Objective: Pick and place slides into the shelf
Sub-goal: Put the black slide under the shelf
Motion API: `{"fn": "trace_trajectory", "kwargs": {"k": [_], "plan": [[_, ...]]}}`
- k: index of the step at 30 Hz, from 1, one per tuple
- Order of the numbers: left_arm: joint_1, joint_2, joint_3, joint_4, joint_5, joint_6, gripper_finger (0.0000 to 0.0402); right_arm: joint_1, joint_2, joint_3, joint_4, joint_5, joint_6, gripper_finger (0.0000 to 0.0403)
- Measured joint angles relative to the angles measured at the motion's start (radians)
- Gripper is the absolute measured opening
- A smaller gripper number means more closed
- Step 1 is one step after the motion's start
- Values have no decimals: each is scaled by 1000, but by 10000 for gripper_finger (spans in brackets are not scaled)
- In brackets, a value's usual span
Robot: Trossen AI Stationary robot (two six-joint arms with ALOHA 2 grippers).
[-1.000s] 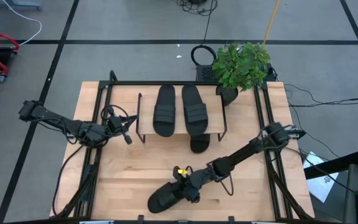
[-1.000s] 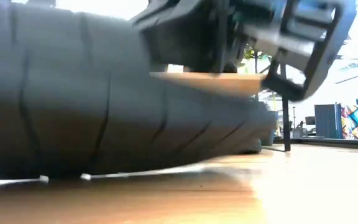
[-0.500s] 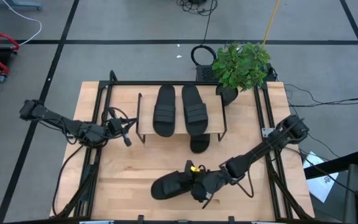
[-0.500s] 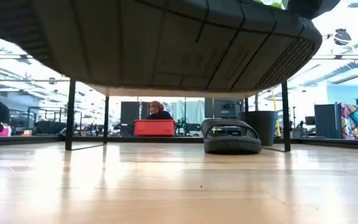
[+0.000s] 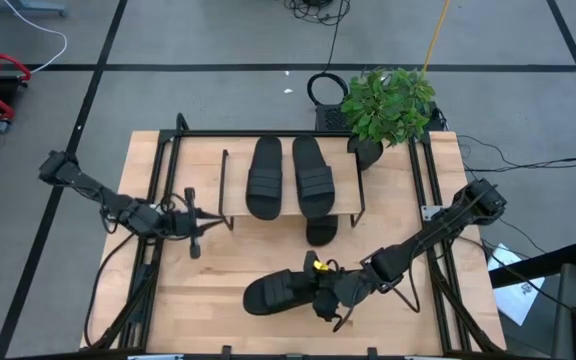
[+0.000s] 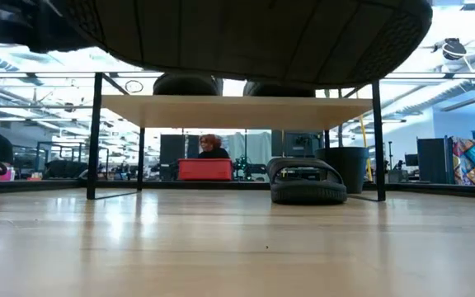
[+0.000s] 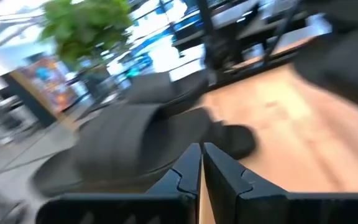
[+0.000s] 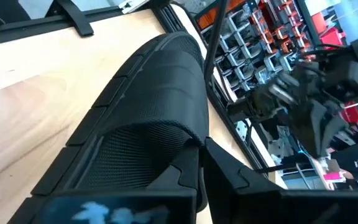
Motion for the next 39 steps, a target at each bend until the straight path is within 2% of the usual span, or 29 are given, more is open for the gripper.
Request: {"fn": "trace_trajectory", "kwargs": {"k": [6,10,14,17,19,22,29,32,39], "plan": [[-68,1,0,65,138,-16,58,-1,0,0,-5,49,-1,0],[-103,45,0,112,152,-65,96,-2,0,0,7,49,-2,0],[-123,152,0,182,156,-75,143,-10,0,0,8,48,-2,0],[-132,246,8,255,204,-54,180,-16,0,0,8,48,-2,0],[-132,319,35,278,257,-44,201,-21,0,0,10,48,-2,0],[-132,432,107,278,271,-41,225,-22,1,0,20,49,-3,0],[-146,657,302,187,218,66,241,-22,1,0,53,51,-26,0],[-163,694,379,114,172,77,242,-21,1,0,62,72,-35,0],[-167,760,471,37,183,63,242,-21,2,0,82,82,-49,0]]}}
